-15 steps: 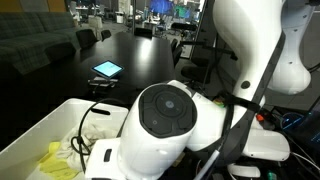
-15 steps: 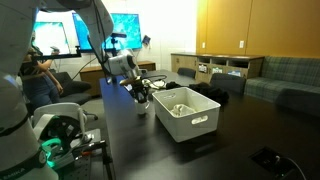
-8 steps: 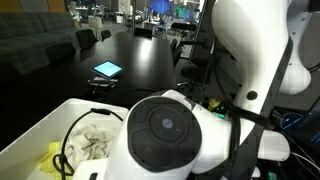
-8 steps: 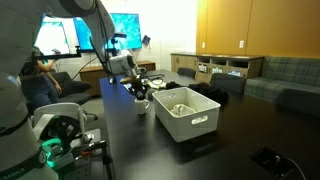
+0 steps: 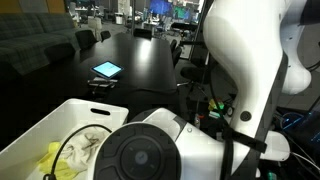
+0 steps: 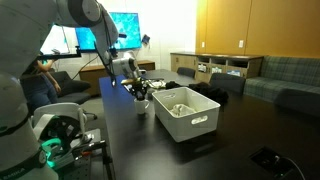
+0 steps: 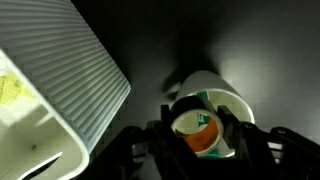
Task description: Put the yellow and white cloths in the storage box and put the marker in the mug cup
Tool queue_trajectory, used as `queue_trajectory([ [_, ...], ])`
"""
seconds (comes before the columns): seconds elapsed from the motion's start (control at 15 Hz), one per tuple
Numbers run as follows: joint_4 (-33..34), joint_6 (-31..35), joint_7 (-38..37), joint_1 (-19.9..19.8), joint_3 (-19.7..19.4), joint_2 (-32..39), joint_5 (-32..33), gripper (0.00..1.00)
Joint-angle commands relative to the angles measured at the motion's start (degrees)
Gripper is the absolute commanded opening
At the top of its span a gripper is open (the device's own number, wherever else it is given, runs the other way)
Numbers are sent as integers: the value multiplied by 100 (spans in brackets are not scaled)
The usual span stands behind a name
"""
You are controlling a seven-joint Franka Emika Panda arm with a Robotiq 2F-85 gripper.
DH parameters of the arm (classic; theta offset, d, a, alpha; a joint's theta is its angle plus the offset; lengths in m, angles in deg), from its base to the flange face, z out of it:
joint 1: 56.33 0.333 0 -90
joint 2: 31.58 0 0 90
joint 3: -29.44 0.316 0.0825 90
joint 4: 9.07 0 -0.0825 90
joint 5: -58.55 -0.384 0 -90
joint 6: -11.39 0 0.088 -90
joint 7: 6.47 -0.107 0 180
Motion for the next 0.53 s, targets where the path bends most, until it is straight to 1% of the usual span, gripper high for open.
queue_trajectory([
  [0.0,299,-134,110,108,-47,155,-237,25],
  [0.47,344,-136,87,198,-183,174,-143,25],
])
